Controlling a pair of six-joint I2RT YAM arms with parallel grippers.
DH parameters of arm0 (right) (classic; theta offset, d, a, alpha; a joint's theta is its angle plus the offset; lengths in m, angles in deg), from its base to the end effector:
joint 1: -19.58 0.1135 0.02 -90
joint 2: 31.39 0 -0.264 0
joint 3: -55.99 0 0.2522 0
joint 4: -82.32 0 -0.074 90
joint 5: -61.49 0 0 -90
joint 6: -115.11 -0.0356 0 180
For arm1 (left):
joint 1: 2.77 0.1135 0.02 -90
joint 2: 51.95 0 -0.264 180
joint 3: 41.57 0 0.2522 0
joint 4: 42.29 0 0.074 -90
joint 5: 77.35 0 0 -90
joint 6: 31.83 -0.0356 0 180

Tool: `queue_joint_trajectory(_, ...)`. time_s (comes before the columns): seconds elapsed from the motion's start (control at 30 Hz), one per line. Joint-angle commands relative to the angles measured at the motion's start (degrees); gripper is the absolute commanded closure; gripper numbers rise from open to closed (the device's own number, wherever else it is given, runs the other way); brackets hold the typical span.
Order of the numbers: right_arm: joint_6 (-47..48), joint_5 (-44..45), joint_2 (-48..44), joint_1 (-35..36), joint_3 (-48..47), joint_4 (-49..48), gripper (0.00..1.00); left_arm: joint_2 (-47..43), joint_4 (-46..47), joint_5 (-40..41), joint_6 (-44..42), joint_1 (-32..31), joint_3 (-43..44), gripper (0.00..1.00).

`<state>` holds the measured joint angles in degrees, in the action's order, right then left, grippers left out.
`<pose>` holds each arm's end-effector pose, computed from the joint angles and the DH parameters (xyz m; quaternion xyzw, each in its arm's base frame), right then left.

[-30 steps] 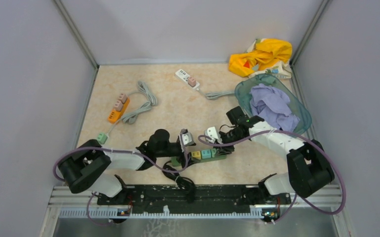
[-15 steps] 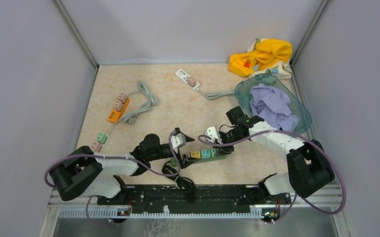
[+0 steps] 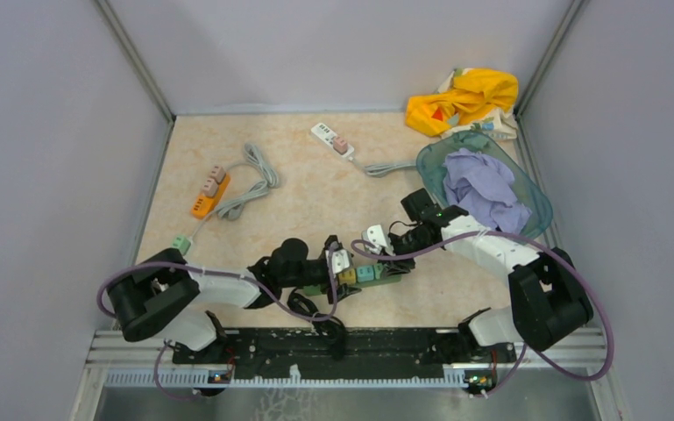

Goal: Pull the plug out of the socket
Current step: Remove the plug from the socket.

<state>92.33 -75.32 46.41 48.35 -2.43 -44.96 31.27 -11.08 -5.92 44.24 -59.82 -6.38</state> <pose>0.1912 0.1346 0.1942 -0.7150 0.5607 0.3235 0.2640 0.1322 -0.2249 0.1570 0.5383 0.5894 -0.3367 0.4995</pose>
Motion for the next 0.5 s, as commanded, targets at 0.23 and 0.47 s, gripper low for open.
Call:
queue_joint_trajectory(0.23,0.28,-5.93,-0.19,1.38,-1.39,0.27,1.0,7.81,-8.05,-2.28,-6.31,-0.56,6.89,0.14)
queue_joint_trajectory(0.47,0.27,-6.01,-0.54,1.37,-1.52,0.33,1.0,8.65,-11.56,-0.55,-6.71,-0.53,7.69,0.24)
